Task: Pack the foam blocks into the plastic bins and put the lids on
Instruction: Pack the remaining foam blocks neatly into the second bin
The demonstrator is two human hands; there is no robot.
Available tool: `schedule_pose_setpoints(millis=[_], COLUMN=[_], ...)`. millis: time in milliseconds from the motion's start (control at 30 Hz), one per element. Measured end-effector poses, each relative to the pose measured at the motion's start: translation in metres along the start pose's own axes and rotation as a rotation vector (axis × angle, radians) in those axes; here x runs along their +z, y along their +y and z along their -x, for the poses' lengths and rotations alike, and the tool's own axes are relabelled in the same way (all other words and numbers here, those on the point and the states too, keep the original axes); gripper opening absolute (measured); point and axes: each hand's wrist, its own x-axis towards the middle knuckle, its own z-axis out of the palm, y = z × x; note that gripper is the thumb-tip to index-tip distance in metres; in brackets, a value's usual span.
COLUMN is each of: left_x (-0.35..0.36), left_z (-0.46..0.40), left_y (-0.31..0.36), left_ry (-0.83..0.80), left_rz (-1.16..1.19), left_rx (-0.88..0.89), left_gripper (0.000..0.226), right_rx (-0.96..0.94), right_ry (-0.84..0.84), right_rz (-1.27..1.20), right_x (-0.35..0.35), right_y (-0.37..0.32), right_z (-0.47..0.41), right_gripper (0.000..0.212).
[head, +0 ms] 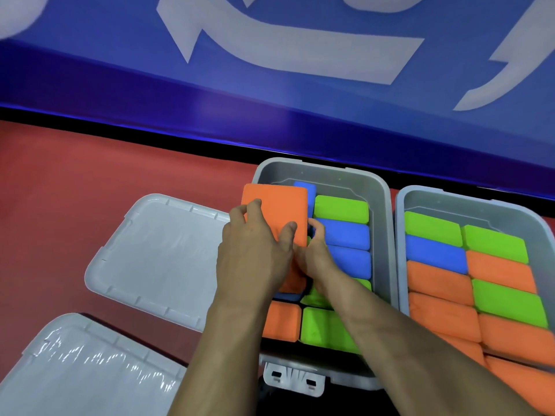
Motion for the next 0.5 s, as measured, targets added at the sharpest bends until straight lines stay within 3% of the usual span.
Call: schedule_pose_setpoints(millis=[233,367,433,500], left_x=[-0.005,-0.004,-0.002,-0.001], left_z=[-0.002,0.000,-0.001,-0.002], left_y=[-0.005,-0.003,-0.002,-0.002], left_ry=[0.023,0.031,0.029,0.026], left_rz=[0.036,0.045,0.041,0.041], left_rx=[-0.011,0.003,-0.001,-0.010], left_gripper=[0.068,0.068,0.068,0.067], right_rx=[-0.013,0.046,0.031,0.017], right_ry=[-0.270,-0.570,-0.652,-0.692], right_rz=[0.299,0.632,0.854,1.029], right_x=[-0.074,-0.094,-0.093,-0.088], right_y=[-0.014,-0.024,-0.034,-0.047], right_z=[0.004,-0.007,-0.013,-0.021], right_gripper=[0.064,0.070,0.074,0.066])
